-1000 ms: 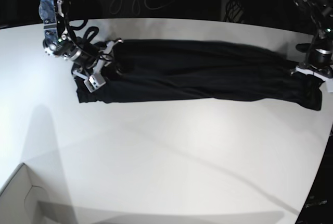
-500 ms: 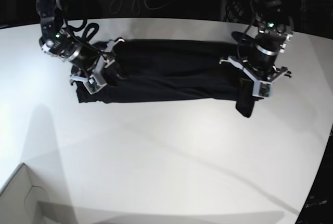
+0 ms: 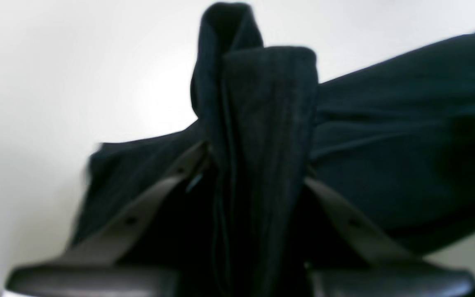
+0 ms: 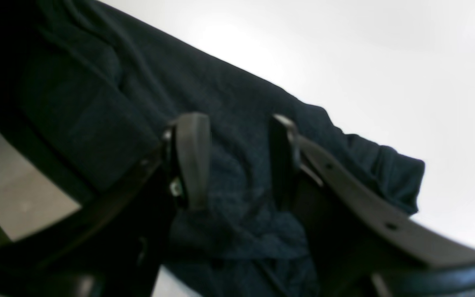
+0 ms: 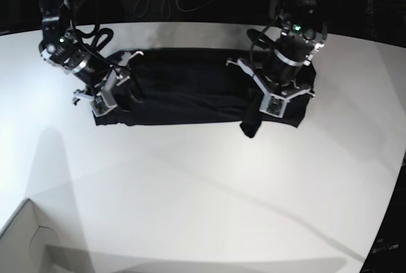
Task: Layout the t-shirt on the table in an organized manner, then fold the t-shirt properly
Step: 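Release the strip end with the left gripper and regrasp it nearer the middle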
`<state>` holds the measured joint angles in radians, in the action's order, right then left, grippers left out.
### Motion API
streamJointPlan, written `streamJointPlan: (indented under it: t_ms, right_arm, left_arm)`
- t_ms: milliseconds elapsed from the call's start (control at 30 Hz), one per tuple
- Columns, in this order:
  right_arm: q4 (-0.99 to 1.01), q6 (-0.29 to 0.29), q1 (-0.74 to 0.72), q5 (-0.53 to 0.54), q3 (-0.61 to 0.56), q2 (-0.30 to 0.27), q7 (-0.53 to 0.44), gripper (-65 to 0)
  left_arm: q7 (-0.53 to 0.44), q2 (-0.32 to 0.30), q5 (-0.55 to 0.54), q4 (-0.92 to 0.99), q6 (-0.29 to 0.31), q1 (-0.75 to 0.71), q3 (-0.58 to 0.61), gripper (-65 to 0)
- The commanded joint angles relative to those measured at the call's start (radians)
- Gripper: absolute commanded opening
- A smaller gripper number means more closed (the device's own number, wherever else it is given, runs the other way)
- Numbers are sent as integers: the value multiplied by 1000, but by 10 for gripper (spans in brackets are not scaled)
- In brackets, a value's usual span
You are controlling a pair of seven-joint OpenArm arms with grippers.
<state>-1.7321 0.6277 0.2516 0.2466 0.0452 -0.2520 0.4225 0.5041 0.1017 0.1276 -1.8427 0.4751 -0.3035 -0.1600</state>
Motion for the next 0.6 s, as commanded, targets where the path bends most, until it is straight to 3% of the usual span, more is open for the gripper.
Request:
streamJointPlan:
  t_ms: [0,267,567]
  right_arm:
    - [-22,1,1,17,6,-8,-21,-402]
    - [-30,1,13,17,8,-11,-21,-402]
    - [-30,1,22,17,8,-10,-21,-405]
  left_arm:
    - [-22,5,-9,-4,0,17,10,-645]
    - [-25,22,102,82,0,51,69,-645]
    - [-23,39,105,81,0,69,89,-645]
